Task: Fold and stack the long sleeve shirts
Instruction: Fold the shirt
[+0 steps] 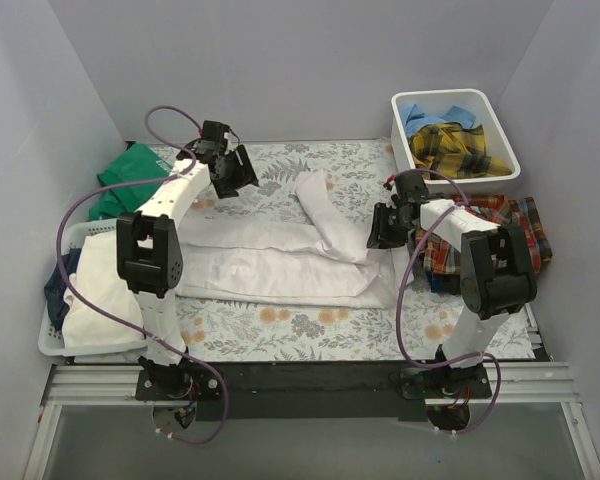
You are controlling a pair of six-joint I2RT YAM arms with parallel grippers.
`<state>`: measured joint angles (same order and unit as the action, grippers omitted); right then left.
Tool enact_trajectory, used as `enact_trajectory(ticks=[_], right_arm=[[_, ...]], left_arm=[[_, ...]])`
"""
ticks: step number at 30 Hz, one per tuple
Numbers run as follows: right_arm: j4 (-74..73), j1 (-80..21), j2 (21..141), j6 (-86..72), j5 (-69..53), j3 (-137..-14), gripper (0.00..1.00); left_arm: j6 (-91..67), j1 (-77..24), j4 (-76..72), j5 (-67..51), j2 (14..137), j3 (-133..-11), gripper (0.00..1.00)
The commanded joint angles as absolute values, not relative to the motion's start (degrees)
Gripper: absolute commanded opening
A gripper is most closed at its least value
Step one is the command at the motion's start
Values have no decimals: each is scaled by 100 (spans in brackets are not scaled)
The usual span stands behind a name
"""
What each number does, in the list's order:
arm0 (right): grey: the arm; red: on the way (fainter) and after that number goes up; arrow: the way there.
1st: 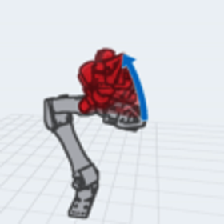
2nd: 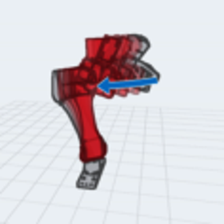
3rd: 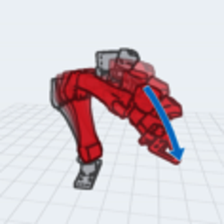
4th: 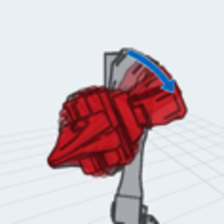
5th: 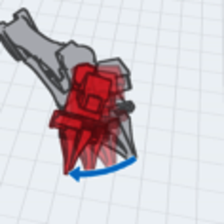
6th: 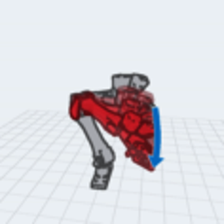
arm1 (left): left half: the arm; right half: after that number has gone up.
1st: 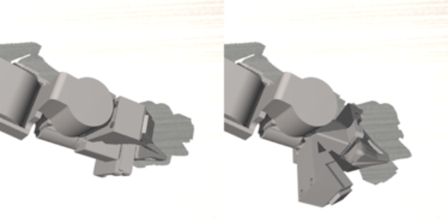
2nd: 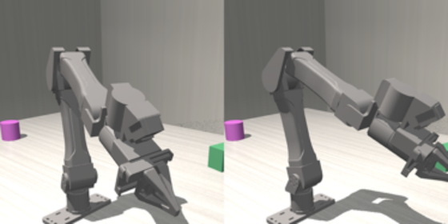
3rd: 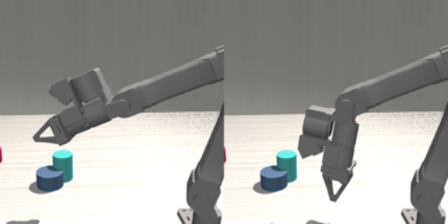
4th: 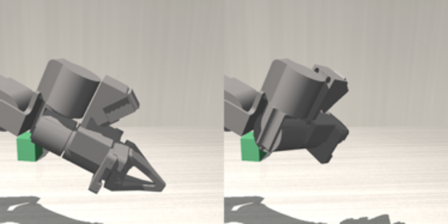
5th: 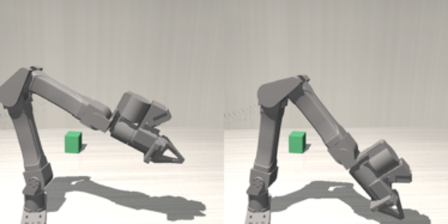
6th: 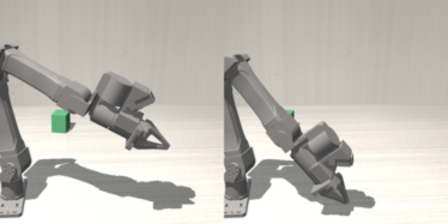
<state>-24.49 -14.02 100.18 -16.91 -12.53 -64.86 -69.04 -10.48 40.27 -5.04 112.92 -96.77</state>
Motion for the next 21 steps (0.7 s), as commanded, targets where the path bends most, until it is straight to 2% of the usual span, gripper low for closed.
enact_trajectory(ticks=[1,4,15,21], right_arm=[[-2742,-1389,10230,-1784,-1283,-6539,46],[-2707,-1389,10187,-1758,-1266,-6557,44],[-2329,-1398,8807,-1468,-1116,-6697,46],[-2408,-1441,8675,-1441,-1318,-6311,46]], left_arm=[[-6811,-1608,3858,-985,11688,-10422,63],[-6943,-1871,3736,-1098,12048,-10826,63],[-7436,-2504,2646,-1134,13209,-11741,64],[-7128,-2821,2681,-669,14254,-13041,72]])
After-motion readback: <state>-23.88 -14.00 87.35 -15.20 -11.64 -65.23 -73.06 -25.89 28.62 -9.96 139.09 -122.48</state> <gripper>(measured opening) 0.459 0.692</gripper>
